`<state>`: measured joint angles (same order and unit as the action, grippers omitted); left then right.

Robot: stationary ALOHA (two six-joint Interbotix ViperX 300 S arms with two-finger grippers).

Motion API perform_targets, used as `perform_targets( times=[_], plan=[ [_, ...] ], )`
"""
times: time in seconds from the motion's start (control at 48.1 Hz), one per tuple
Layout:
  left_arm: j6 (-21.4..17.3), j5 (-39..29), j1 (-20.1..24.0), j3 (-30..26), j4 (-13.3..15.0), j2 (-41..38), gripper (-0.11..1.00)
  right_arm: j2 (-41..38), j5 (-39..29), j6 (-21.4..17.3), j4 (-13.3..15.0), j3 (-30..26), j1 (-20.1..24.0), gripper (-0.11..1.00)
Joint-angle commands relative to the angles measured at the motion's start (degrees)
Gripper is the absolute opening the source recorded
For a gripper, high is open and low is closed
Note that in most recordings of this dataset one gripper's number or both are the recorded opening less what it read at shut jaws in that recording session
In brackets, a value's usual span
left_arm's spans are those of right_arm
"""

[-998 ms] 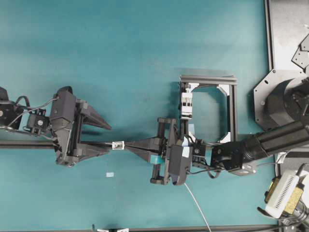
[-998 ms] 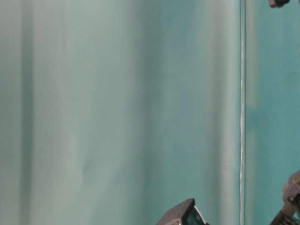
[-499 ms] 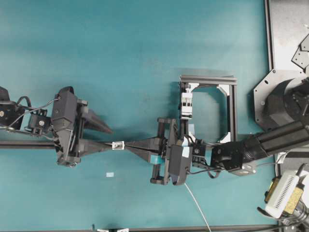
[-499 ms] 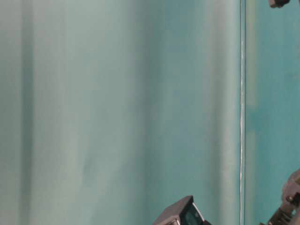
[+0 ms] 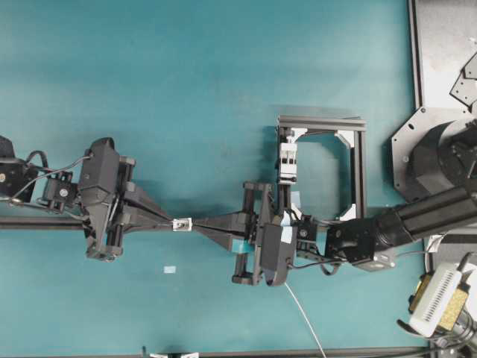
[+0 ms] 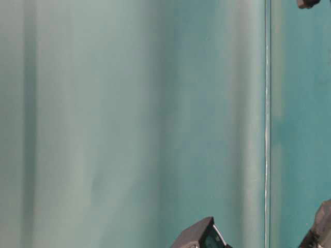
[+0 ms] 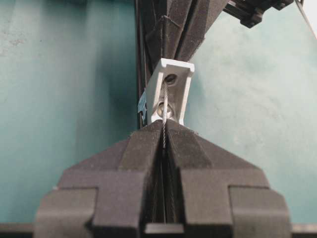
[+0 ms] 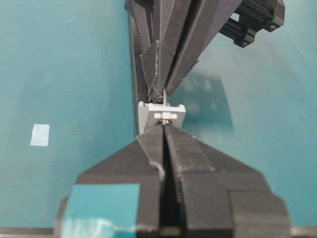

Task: Insert the wire into the hole on the right side and pull it with the left arm.
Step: 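Move the left gripper right and close it on the protruding wire, then open the right gripper to release the wire, then pull the wire leftward through the bracket with the left gripper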

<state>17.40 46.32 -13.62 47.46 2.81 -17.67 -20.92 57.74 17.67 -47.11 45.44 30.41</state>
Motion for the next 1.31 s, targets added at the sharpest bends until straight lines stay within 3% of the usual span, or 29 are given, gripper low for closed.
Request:
perform_targets(
  times=[0.0,0.436,0.54,0.665,0.79,1.288],
  plan=[
    [-0.1,0.1,0.0,-0.8,-0.1,0.8,-0.1,0.7,-0.6,-0.2,0.1,-0.9,-0.5,0.01],
    [-0.1,-0.2,0.0,-0.8,-0.1,0.8,-0.1,0.7,-0.4,-0.2,0.1,-1.1,-0.5,0.02],
    [0.0,-0.2,0.0,-0.8,-0.1,0.9,-0.1,1.1,-0.7,-0.2,0.1,-1.1,-0.5,0.22],
    [-0.1,-0.2,0.0,-0.8,-0.1,1.0,-0.1,2.0,-1.2,-0.1,0.1,-0.8,-0.1,0.58],
    [0.0,-0.4,-0.2,-0.8,-0.1,1.0,-0.1,3.6,-2.3,0.2,0.1,-0.1,0.5,0.85],
    [-0.1,-4.2,-0.4,1.6,-0.2,4.7,-0.1,4.6,-3.3,0.2,0.1,0.6,0.6,0.87]
  ],
)
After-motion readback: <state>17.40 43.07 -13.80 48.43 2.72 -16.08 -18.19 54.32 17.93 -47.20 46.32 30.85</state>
